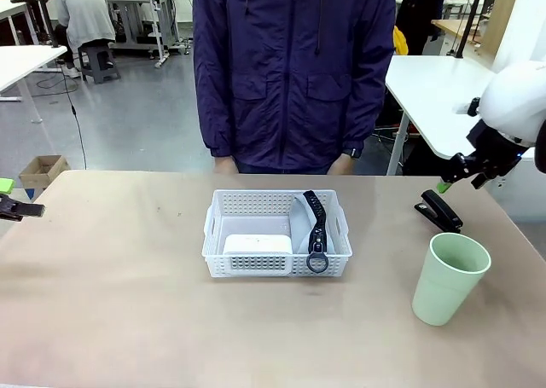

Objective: Efficiently arrange items inside the basket to fit them all.
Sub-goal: Pick up the Stapler and place it inside the Organizing basket.

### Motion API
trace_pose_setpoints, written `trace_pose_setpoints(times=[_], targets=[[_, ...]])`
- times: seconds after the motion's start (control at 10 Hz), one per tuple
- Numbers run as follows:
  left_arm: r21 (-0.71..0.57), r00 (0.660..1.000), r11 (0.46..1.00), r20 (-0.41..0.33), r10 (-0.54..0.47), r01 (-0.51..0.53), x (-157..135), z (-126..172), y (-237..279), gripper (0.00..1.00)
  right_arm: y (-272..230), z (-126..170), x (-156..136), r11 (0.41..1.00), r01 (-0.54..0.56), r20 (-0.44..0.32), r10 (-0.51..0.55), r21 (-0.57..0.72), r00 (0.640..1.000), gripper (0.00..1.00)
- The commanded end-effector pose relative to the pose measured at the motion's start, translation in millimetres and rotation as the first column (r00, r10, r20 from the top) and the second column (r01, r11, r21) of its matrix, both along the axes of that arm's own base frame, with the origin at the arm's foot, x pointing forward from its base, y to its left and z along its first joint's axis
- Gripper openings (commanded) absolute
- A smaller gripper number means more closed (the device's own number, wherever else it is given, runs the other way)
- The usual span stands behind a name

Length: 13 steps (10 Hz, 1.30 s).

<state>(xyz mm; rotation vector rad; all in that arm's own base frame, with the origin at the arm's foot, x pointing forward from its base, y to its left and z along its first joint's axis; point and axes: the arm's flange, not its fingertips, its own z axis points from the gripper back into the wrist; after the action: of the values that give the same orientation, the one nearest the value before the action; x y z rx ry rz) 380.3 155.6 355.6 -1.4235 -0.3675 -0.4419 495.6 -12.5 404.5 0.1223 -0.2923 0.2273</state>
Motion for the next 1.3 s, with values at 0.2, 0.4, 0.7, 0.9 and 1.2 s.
trace_pose_setpoints(times=[0.2,0.4,0.7,0.9,1.2], targets=[[0.007,1.000,1.000,-0.006,0.004,-0.003,-2,2,-2,1.00,-1,-39,57,0.999,0.016,-0.080,-0.019,-0.032,0.997,1.00],[0.007,1.000,1.000,-0.006,0.004,-0.003,-2,2,-2,1.00,-3,-52,76,0.999,0.018,-0.122,-0.023,-0.043,0.992,1.00],[0.007,1.000,1.000,-0.006,0.004,-0.003,-2,2,-2,1.00,-4,-76,102,0.993,0.052,-0.200,-0.073,-0.106,0.977,1.00],[0.007,1.000,1.000,-0.006,0.004,-0.003,-2,2,-2,1.00,-2,-88,105,0.985,0.065,-0.226,-0.101,-0.161,0.969,1.00],[0.007,1.000,1.000,-0.006,0.004,-0.003,-2,2,-2,1.00,1,-98,106,0.979,0.029,-0.270,-0.084,-0.202,0.959,1.00]])
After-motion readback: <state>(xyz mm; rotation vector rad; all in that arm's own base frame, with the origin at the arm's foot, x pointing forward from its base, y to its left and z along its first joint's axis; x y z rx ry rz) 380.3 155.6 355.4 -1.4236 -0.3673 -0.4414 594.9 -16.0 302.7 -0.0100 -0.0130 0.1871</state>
